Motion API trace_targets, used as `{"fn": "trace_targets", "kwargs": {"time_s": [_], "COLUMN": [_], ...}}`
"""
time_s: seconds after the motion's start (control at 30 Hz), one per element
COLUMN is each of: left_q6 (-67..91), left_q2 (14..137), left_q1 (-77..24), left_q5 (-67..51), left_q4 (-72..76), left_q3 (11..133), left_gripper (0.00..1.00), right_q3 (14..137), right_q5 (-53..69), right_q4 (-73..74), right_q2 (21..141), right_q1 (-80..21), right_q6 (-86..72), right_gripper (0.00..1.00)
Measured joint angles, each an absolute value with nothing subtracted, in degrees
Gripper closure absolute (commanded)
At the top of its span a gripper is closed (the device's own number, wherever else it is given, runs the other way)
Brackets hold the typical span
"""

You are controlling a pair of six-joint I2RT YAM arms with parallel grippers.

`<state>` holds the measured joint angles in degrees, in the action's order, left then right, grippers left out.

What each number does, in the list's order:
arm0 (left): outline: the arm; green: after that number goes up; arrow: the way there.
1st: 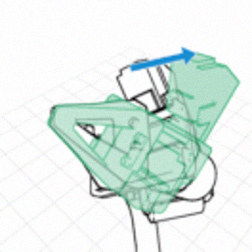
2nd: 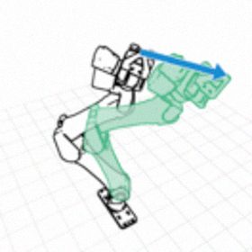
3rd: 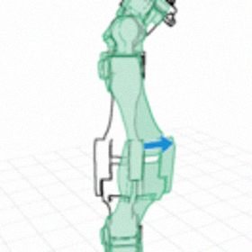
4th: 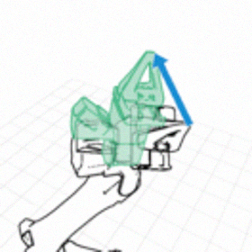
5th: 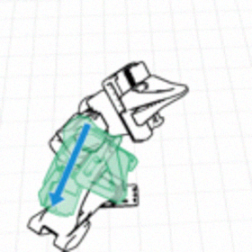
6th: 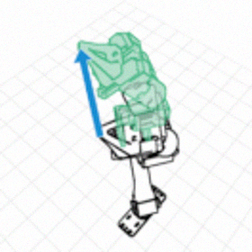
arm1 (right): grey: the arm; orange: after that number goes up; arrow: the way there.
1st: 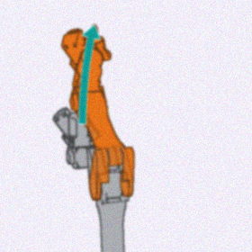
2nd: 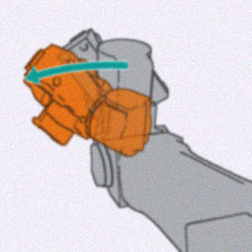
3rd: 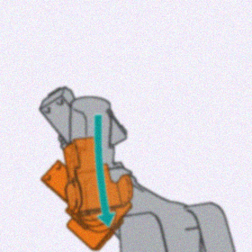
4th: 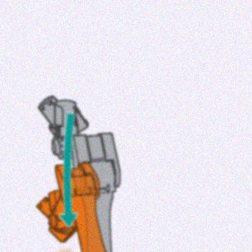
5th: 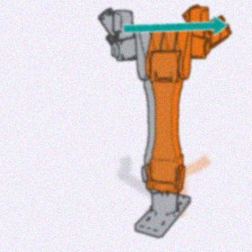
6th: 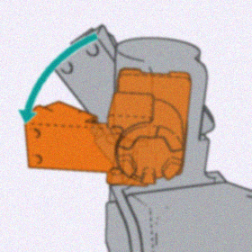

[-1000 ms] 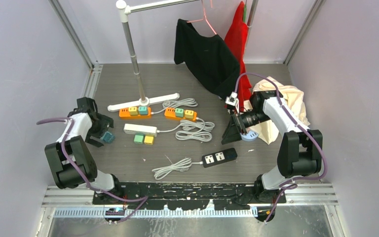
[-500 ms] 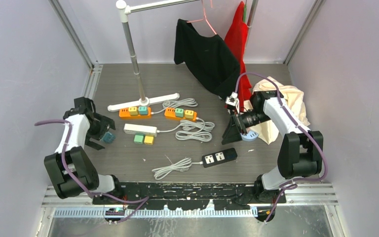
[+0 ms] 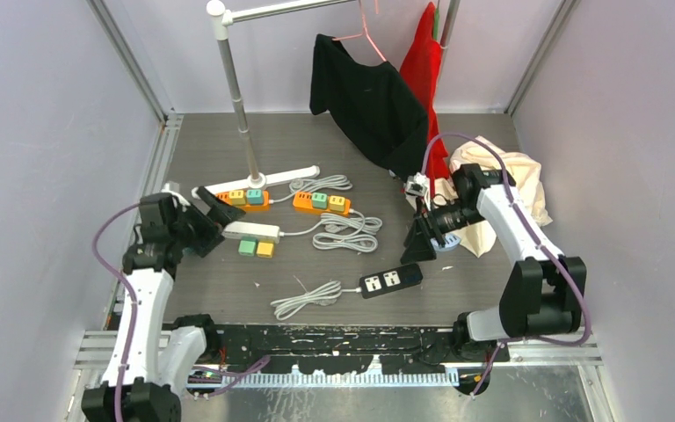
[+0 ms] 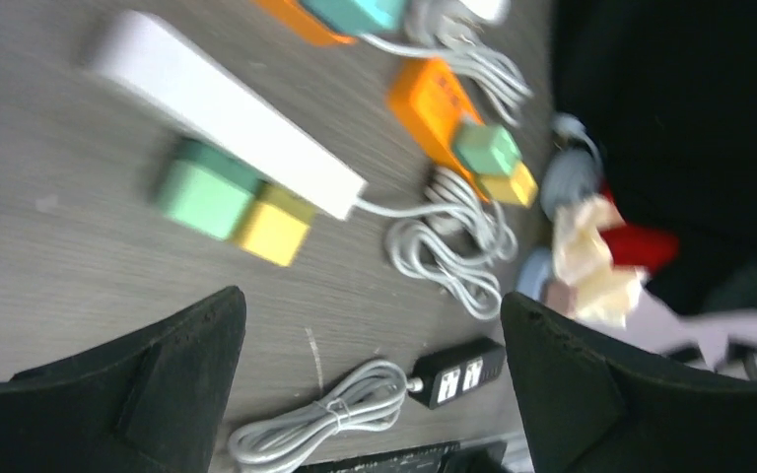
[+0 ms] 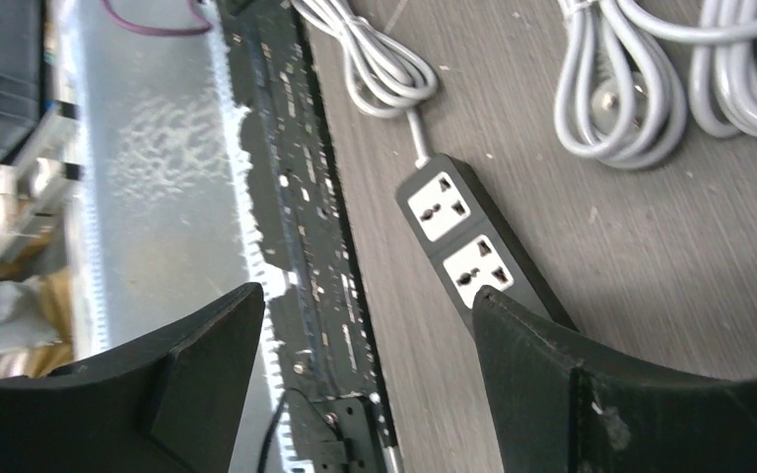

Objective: Pull the plug off the socket
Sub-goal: Place the plug at the center of the board, then pick up the socket from the center of the board.

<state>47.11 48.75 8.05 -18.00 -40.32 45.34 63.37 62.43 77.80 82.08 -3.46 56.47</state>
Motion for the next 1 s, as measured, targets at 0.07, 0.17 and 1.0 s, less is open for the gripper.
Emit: {"fn": "trace_targets", "kwargs": {"time_s": [0.07,0.17,1.0], "left_q6": [47.5,48.4,34.5], "left_q2": [45.4,41.0,45.9], "left_q1": [5.7,0.7,-46.5], "left_q5": [-24.0,-30.9,-16.0], "left_q4": [-33.2,-23.1,12.8], "left_q3": [40.2,33.1,20.2], "left_gripper": [0.0,0.0,0.03], "right_q3": [61.2,57.8,46.3], "right_q5": [60.2,57.2,52.1], "right_q4": [75.0,71.8,63.1], "right_q2": [79.4,75.9,68.3], "right_q1": [-2.9,-2.4,-1.3], "right_q6": [56.0,55.4,71.6], "right_gripper": [0.16,0.14,0.0]}}
